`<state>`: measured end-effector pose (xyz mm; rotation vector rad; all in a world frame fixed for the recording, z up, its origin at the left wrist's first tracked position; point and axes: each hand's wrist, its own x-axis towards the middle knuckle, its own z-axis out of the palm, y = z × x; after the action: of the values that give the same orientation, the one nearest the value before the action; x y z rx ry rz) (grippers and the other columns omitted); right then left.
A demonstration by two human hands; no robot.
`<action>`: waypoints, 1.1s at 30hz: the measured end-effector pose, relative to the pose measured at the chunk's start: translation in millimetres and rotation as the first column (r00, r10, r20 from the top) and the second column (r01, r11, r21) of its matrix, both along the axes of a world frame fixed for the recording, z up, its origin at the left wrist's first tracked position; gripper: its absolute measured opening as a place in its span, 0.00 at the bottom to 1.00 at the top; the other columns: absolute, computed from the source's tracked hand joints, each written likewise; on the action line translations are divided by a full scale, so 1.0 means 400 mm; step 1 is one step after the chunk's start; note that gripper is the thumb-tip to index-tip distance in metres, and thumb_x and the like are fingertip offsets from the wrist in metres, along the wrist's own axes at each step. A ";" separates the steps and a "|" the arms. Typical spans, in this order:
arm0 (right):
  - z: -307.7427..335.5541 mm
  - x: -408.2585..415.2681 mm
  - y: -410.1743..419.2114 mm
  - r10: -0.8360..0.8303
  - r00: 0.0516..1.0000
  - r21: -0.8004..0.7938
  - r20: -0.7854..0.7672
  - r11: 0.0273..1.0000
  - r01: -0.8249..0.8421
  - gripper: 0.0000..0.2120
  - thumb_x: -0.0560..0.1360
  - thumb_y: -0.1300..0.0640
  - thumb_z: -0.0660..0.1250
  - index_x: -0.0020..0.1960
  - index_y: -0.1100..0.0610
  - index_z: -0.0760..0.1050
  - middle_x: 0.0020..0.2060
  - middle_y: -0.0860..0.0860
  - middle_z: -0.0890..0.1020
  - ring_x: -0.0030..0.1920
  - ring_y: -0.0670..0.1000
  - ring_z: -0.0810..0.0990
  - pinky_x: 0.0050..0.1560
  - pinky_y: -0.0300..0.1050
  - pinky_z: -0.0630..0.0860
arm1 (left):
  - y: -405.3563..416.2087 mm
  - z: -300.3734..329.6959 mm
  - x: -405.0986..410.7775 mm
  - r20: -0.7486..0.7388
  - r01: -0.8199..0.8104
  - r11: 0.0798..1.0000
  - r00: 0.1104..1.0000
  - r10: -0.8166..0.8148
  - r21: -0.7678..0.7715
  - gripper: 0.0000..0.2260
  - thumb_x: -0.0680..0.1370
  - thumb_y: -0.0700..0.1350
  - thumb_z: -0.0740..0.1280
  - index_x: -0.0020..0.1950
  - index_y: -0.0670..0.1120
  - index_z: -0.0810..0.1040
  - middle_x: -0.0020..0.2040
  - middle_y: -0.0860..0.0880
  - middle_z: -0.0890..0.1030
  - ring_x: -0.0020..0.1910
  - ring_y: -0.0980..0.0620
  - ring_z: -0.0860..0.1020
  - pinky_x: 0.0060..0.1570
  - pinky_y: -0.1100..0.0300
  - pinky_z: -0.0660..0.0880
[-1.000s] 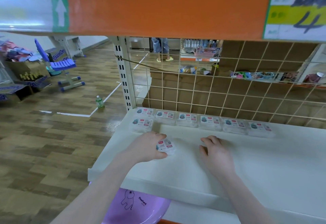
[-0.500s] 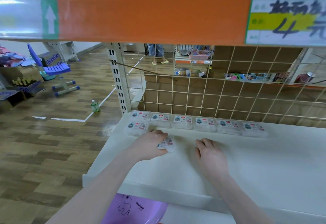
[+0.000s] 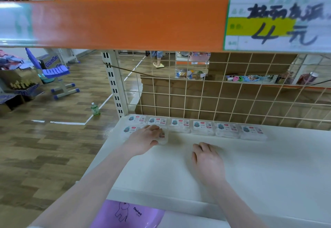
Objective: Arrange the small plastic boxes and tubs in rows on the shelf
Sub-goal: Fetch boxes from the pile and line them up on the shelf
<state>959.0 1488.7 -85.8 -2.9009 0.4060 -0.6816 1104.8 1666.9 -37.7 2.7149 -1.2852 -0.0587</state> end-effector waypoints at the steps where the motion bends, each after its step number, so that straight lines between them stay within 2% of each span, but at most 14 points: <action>1: 0.003 -0.001 0.000 0.000 1.000 0.001 0.000 1.000 0.000 0.11 0.57 0.63 0.78 0.35 0.58 0.78 0.32 0.52 0.79 0.33 0.55 0.79 0.30 0.42 0.76 | 0.001 -0.003 0.002 0.008 -0.006 1.000 1.000 0.006 0.001 0.15 0.79 0.43 0.61 0.66 0.47 0.71 0.68 0.51 0.69 0.65 0.47 0.68 0.56 0.52 0.70; 6: 0.006 -0.003 -0.001 0.005 0.999 0.012 -0.039 1.000 -0.005 0.11 0.57 0.63 0.78 0.36 0.60 0.79 0.33 0.54 0.80 0.34 0.56 0.80 0.31 0.43 0.77 | 0.007 -0.019 0.005 0.037 -0.030 0.999 0.999 0.031 -0.024 0.18 0.80 0.44 0.60 0.70 0.49 0.68 0.70 0.51 0.67 0.65 0.48 0.68 0.55 0.55 0.68; 11: 0.005 -0.005 -0.007 0.007 0.997 0.060 -0.074 0.998 -0.003 0.11 0.59 0.64 0.77 0.40 0.61 0.80 0.38 0.56 0.81 0.36 0.57 0.81 0.32 0.45 0.78 | 0.013 -0.032 0.002 0.032 -0.057 0.997 0.998 0.058 -0.052 0.19 0.81 0.45 0.59 0.72 0.51 0.67 0.73 0.51 0.65 0.67 0.48 0.67 0.60 0.56 0.64; 13: 0.005 -0.005 -0.008 0.005 0.996 0.069 -0.089 0.998 0.001 0.11 0.65 0.62 0.74 0.47 0.61 0.81 0.45 0.56 0.82 0.43 0.57 0.81 0.40 0.45 0.78 | 0.015 -0.037 0.000 0.052 -0.054 0.997 0.997 0.057 -0.055 0.19 0.81 0.45 0.59 0.72 0.51 0.67 0.72 0.52 0.65 0.68 0.49 0.67 0.60 0.57 0.64; 15: 0.005 -0.010 -0.007 -0.005 0.985 0.063 -0.171 0.998 0.016 0.12 0.75 0.57 0.63 0.57 0.57 0.77 0.55 0.53 0.78 0.55 0.55 0.77 0.53 0.45 0.73 | 0.019 -0.043 -0.002 0.078 -0.052 0.997 0.995 0.056 -0.049 0.19 0.81 0.44 0.58 0.73 0.51 0.66 0.72 0.51 0.65 0.69 0.49 0.66 0.61 0.57 0.64; 16: 0.005 -0.015 -0.009 -0.022 0.980 0.047 -0.199 0.998 0.032 0.12 0.77 0.54 0.58 0.59 0.54 0.75 0.57 0.51 0.76 0.58 0.53 0.74 0.56 0.45 0.71 | 0.021 -0.049 -0.005 0.092 -0.048 0.998 0.994 0.052 -0.049 0.19 0.81 0.44 0.58 0.73 0.50 0.66 0.73 0.51 0.64 0.70 0.50 0.65 0.63 0.57 0.63; 19: 0.026 -0.049 -0.014 -0.119 0.964 0.036 -0.236 0.991 0.131 0.12 0.77 0.51 0.55 0.55 0.51 0.73 0.53 0.49 0.76 0.57 0.52 0.74 0.53 0.44 0.69 | 0.022 -0.060 -0.027 0.105 -0.061 0.996 0.992 0.068 -0.071 0.20 0.81 0.45 0.57 0.73 0.50 0.63 0.75 0.50 0.61 0.74 0.52 0.58 0.69 0.58 0.59; 23: 0.055 -0.124 -0.016 -0.292 0.926 0.026 -0.241 0.951 0.307 0.13 0.77 0.50 0.58 0.58 0.53 0.74 0.54 0.51 0.77 0.56 0.54 0.75 0.52 0.46 0.70 | 0.006 -0.061 -0.088 0.129 -0.057 0.986 0.989 0.077 -0.155 0.21 0.80 0.48 0.57 0.73 0.48 0.63 0.74 0.49 0.63 0.74 0.51 0.57 0.69 0.57 0.58; 28: 0.079 -0.244 0.008 -0.527 0.832 0.168 -0.172 0.817 0.552 0.15 0.76 0.55 0.63 0.61 0.58 0.76 0.56 0.57 0.79 0.56 0.60 0.75 0.53 0.51 0.70 | -0.018 -0.062 -0.160 0.110 0.049 0.983 0.993 -0.030 -0.178 0.22 0.80 0.50 0.56 0.74 0.49 0.60 0.72 0.50 0.63 0.73 0.52 0.57 0.69 0.60 0.54; 33: 0.082 -0.384 0.022 -0.660 0.727 0.184 -0.186 0.704 0.686 0.17 0.78 0.53 0.61 0.64 0.58 0.74 0.58 0.57 0.77 0.57 0.59 0.74 0.51 0.50 0.70 | -0.060 -0.060 -0.230 0.043 0.114 0.972 0.993 -0.107 -0.207 0.23 0.80 0.53 0.57 0.74 0.49 0.59 0.73 0.51 0.61 0.73 0.51 0.58 0.69 0.60 0.56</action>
<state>805.3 1497.4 -52.9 -2.5047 1.5080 -0.4922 1013.0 1642.9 -61.6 2.4760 -1.3668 0.1036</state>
